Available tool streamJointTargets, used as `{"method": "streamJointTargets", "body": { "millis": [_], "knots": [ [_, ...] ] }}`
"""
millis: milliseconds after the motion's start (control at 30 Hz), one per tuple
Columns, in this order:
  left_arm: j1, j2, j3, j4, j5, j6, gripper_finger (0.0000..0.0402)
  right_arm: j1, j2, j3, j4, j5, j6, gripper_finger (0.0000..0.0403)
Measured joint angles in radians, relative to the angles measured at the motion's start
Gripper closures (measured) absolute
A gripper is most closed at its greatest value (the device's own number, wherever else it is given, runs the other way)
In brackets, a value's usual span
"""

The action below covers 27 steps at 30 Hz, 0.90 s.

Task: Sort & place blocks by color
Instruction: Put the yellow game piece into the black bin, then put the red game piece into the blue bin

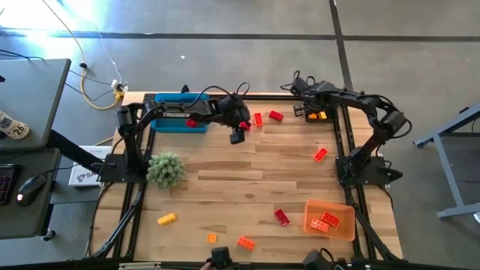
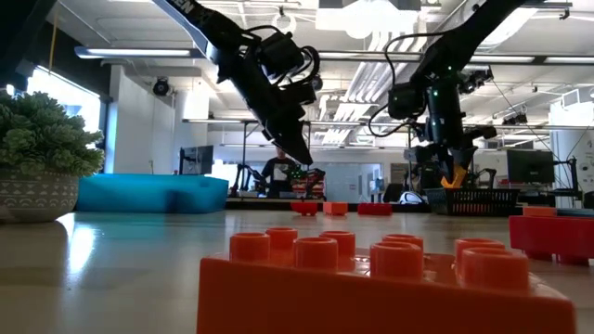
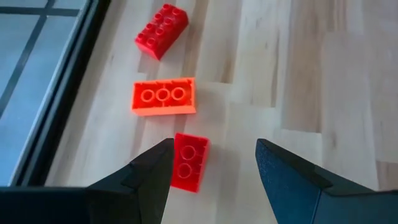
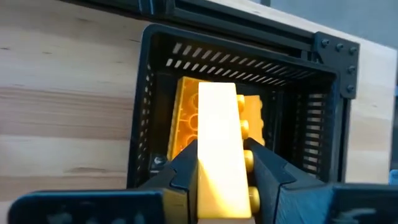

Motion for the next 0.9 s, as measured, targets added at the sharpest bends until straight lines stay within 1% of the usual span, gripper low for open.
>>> {"method": "streamJointTargets", "body": {
  "millis": [133,300,433,633,733,800,900],
  "knots": [
    [0.021,0.0,0.0,0.014,0.003,0.0,0.0188,0.0,0.002,0.0,0.004,0.017,0.0,0.0301],
    [0.048,0.0,0.0,0.018,0.062,0.0,0.0188,0.0,0.001,0.0,0.007,0.017,-0.019,0.0269],
    [0.059,0.0,0.0,0.019,0.067,0.008,0.0188,0.0,0.0,0.0,0.009,0.0,-0.03,0.0253],
    [0.065,0.021,0.0,0.016,0.066,-0.006,0.0188,0.003,-0.005,0.0,0.008,-0.073,-0.026,0.0247],
    [0.066,0.019,0.0,0.012,0.048,-0.016,0.0188,0.008,-0.029,0.0,0.009,-0.115,-0.026,0.0247],
    [0.071,0.002,0.001,-0.019,0.035,-0.015,0.0188,0.017,-0.053,0.0,0.017,-0.138,-0.026,0.0247],
    [0.081,-0.027,0.039,-0.093,0.003,0.003,0.0188,0.03,-0.095,0.0,0.043,-0.172,-0.026,0.0247]
  ]
}}
